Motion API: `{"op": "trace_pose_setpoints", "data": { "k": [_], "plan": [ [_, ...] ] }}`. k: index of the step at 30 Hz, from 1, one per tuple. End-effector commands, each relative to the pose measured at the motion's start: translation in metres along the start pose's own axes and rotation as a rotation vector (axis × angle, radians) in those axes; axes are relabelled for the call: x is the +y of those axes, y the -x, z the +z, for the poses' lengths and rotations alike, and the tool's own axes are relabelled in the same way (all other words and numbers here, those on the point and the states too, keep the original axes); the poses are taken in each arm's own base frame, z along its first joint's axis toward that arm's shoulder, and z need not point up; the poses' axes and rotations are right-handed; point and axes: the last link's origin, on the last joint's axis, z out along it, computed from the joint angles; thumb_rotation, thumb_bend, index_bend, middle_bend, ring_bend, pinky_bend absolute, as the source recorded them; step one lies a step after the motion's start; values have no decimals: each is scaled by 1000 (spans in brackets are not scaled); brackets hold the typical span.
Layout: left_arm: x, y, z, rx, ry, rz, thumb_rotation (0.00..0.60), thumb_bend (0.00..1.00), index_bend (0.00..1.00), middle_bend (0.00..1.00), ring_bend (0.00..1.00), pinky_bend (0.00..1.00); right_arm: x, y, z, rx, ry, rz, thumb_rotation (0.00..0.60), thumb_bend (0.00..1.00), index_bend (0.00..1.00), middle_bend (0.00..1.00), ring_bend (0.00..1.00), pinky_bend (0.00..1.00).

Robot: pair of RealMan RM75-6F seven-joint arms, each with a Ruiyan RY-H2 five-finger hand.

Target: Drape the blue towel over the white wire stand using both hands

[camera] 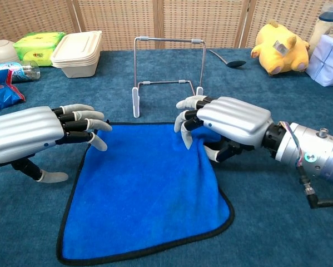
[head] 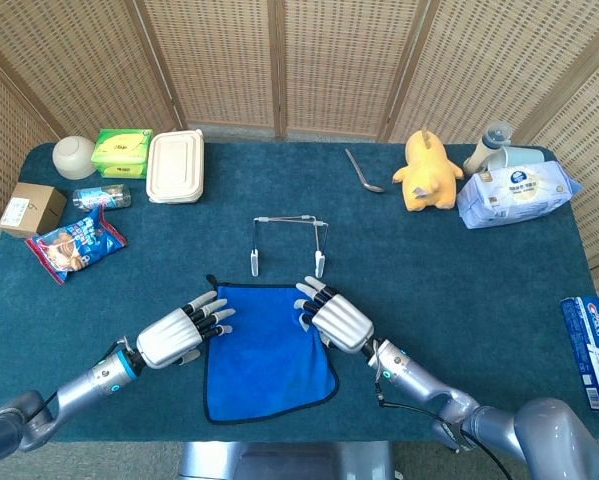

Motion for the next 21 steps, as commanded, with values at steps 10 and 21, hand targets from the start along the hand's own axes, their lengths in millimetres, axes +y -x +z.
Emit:
{"op": "trace_pose_setpoints", "data": {
  "k": [10, 21],
  "plan": [
    [2, 5, 10, 6, 1, -9, 600, 350, 235, 120, 31, 24, 2, 0, -1, 1, 7, 3, 600, 496, 613, 294, 95, 65],
    [4, 9, 18, 10, -5, -12, 600, 350, 240, 122, 32, 24, 4, 0, -3, 1, 15, 3, 600, 495, 612, 294, 95, 67]
  ]
}}
